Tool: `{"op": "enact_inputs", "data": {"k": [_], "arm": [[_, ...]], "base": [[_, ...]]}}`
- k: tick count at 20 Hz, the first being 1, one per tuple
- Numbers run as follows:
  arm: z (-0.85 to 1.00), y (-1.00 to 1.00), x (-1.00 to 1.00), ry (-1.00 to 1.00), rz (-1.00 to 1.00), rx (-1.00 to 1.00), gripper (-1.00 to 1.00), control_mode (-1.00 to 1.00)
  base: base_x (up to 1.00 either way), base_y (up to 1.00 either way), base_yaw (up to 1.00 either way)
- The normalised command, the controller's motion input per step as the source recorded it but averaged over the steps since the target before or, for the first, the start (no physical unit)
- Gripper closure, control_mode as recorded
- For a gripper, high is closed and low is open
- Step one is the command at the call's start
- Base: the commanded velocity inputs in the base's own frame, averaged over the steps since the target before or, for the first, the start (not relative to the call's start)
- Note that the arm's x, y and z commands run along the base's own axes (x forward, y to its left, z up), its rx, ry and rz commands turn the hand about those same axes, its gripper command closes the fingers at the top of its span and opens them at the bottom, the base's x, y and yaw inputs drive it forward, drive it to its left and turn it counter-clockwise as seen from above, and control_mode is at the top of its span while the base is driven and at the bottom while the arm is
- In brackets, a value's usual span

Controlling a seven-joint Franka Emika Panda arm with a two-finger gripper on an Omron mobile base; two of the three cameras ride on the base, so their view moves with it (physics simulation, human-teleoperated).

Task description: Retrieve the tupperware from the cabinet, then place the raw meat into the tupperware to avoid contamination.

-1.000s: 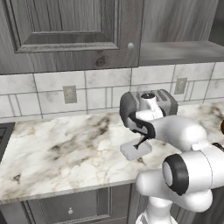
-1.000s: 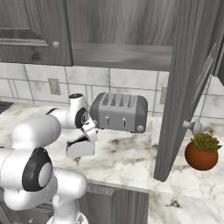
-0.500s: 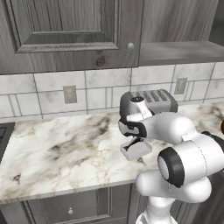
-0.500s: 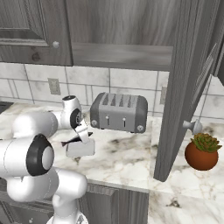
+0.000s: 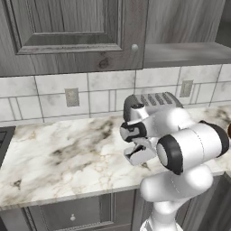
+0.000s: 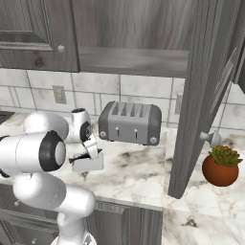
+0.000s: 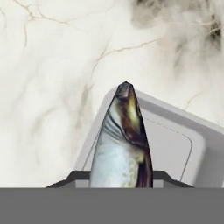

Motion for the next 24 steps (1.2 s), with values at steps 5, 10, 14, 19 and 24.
{"op": "enact_inputs", "data": {"k": [5,10,14,19,24], "arm": [[-0.24,0.20,0.04,0.13,-0.02,0.00,1.00,-1.00],[-0.18,0.16,0.00,0.09,-0.04,0.00,1.00,-1.00],[-0.18,0.05,-0.11,0.01,-0.07,0.00,-1.00,-1.00],[-0.07,0.00,-0.35,0.00,-0.07,0.00,-1.00,-1.00],[0.00,0.00,-0.38,0.00,-0.04,0.00,-1.00,-1.00]], "base": [[0.00,0.00,0.00],[0.00,0.00,0.00],[0.00,0.00,0.00],[0.00,0.00,0.00],[0.00,0.00,0.00]]}}
